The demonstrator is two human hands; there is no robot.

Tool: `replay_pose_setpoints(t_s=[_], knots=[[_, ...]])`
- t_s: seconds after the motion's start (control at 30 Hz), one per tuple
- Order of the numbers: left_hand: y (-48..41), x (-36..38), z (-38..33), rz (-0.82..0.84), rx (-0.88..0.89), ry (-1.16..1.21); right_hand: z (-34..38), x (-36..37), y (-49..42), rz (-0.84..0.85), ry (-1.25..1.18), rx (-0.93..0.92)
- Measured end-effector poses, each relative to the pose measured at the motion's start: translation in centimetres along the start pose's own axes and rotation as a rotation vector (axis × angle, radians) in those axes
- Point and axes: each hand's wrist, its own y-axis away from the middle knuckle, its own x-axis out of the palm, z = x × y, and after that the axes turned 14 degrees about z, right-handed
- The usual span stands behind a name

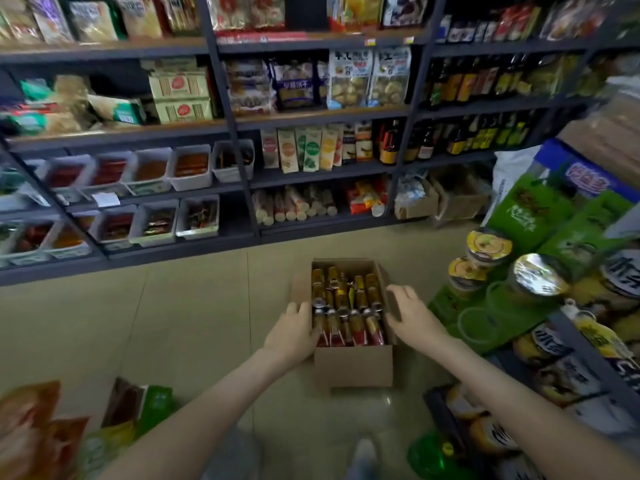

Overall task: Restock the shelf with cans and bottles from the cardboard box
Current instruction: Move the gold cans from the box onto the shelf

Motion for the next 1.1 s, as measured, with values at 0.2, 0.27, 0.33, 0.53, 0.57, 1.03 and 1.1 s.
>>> replay_pose_setpoints(t_s=[0.2,0.27,0.33,0.53,0.57,1.03,1.1], knots=[[-13.6,-1.3,1.9,0.131,-0.124,-0.007,-5.7,0.4,-13.6,0.136,-0.094,0.069],[-19.0,-1.7,3.0,0.156,-0.189,0.014,-7.7,0.5,-18.9,0.199,-0.111,0.106],[-24.4,-1.9,4.3,0.177,-0.234,0.032,-9.7,1.0,-23.9,0.242,-0.127,0.164],[-39.6,1.6,10.1,0.186,-0.315,-0.016,-15.7,7.0,-36.3,0.405,-0.121,0.272],[-42.0,2.8,11.2,0.191,-0.329,-0.019,-16.8,8.7,-38.0,0.442,-0.087,0.262],[-71.4,26.1,25.3,0.021,-0.346,-0.133,-26.8,29.0,-66.9,0.249,-0.232,0.258],[-72.4,28.5,26.0,-0.089,-0.336,-0.141,-27.3,30.3,-70.5,0.175,-0.293,0.228]])
